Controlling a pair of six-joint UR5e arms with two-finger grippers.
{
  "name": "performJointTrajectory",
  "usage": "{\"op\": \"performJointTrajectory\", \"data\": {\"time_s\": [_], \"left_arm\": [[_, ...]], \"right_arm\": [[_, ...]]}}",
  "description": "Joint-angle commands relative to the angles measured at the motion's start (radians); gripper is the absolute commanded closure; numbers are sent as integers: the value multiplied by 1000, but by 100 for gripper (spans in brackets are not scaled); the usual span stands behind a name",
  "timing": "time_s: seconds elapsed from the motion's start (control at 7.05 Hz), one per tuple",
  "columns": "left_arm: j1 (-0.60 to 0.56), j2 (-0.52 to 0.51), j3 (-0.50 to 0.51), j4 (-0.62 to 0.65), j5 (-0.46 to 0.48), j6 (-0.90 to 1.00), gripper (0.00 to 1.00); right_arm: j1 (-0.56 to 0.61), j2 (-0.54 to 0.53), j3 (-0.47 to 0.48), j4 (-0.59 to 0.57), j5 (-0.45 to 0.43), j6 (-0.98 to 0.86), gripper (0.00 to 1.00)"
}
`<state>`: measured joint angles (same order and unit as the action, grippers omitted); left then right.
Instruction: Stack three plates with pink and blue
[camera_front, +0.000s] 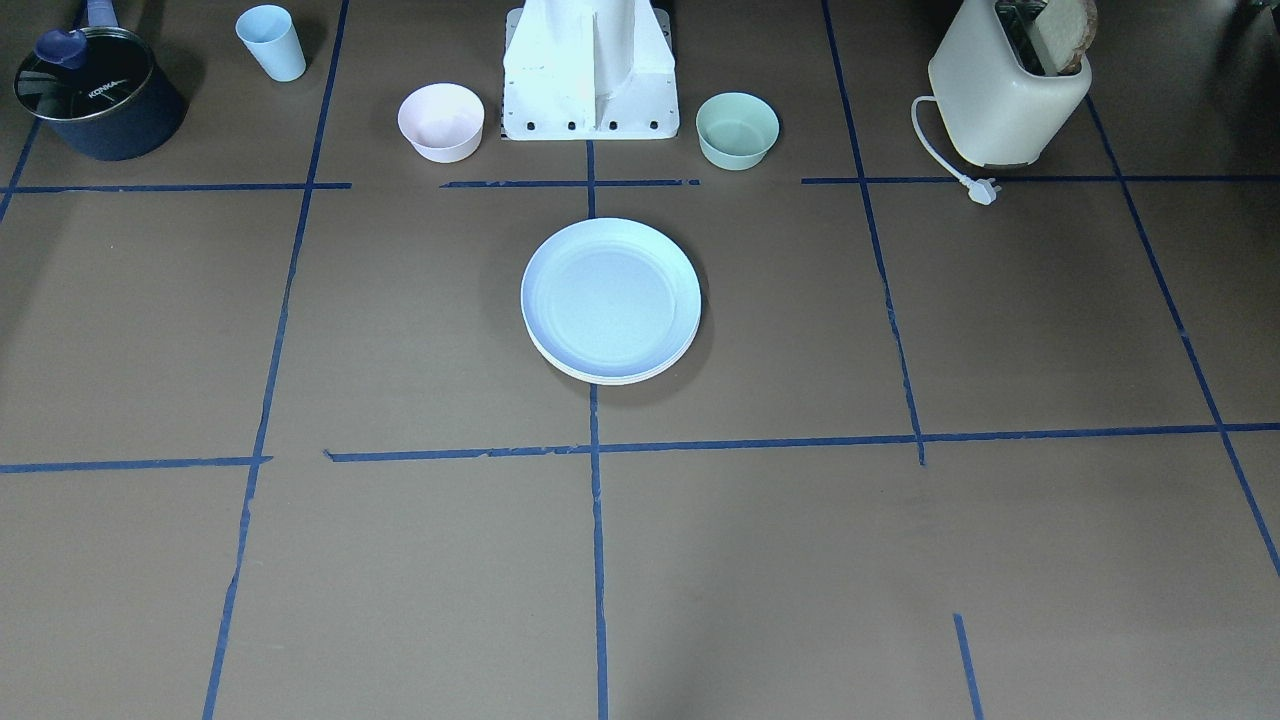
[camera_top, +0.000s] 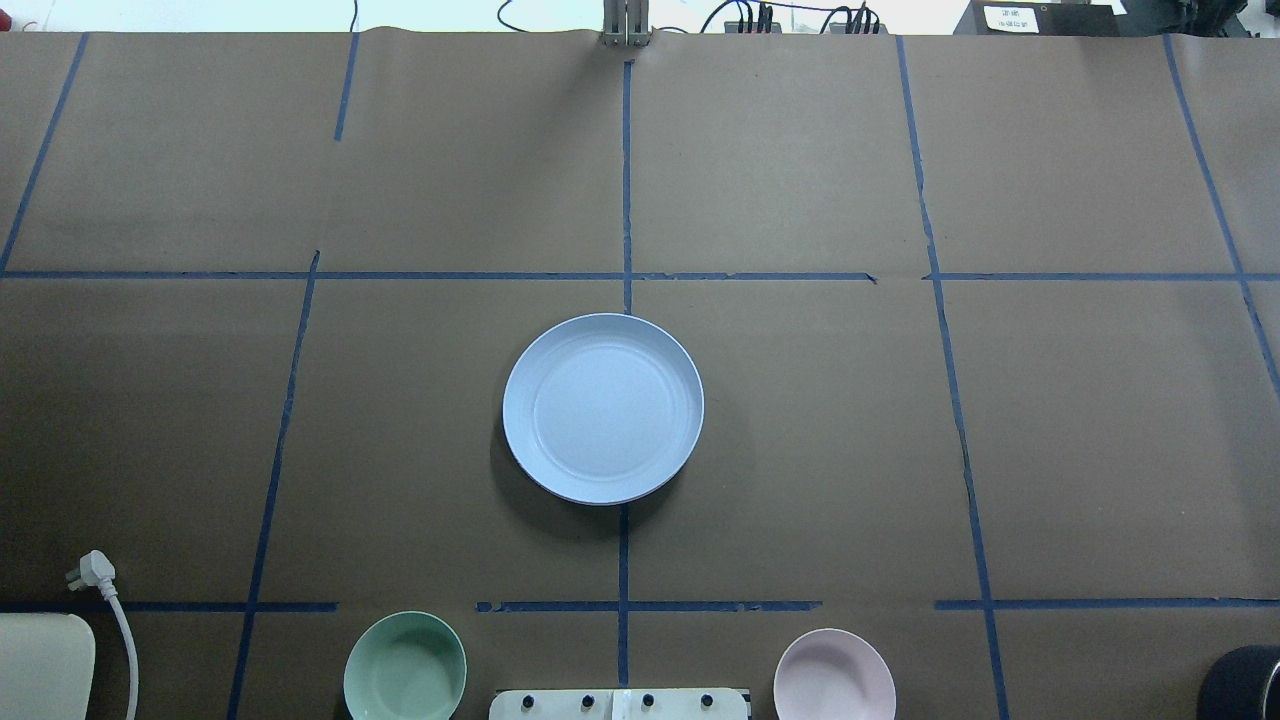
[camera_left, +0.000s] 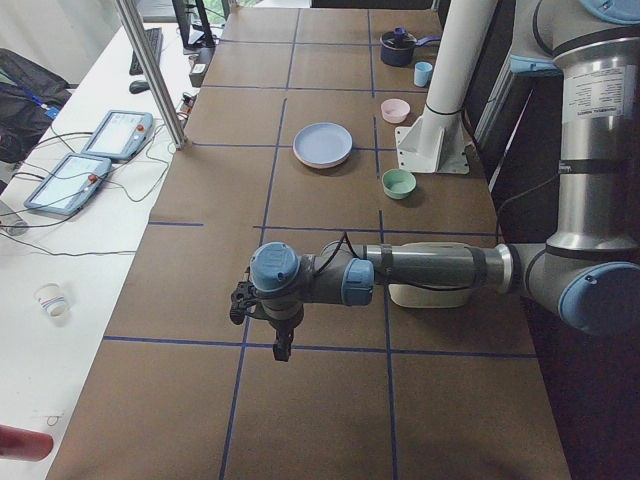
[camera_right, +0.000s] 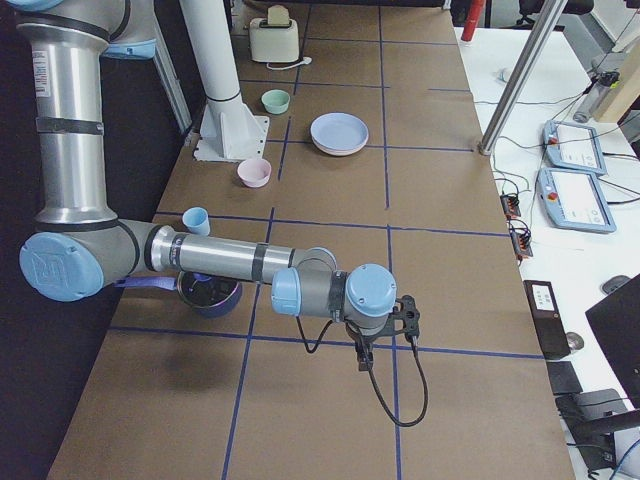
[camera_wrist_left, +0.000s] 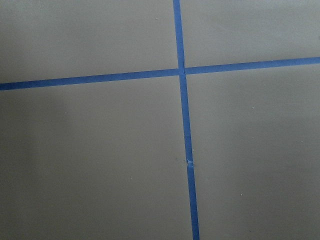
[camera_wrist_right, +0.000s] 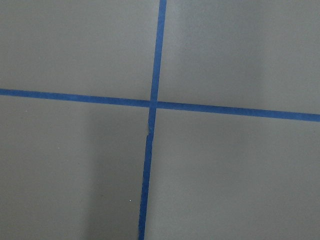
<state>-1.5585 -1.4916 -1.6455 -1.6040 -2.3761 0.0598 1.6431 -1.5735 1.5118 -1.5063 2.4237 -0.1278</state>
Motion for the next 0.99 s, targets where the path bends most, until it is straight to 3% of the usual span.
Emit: {"op": "performJointTrajectory", "data": {"time_s": [0.0,0.85], "left_arm": [[0,1,-1,-1,0,0,0],[0,1,-1,-1,0,2,0]], "right_arm": [[18,18,14,-40,1,2,0],[18,15,16,-51,-3,0,0]]}}
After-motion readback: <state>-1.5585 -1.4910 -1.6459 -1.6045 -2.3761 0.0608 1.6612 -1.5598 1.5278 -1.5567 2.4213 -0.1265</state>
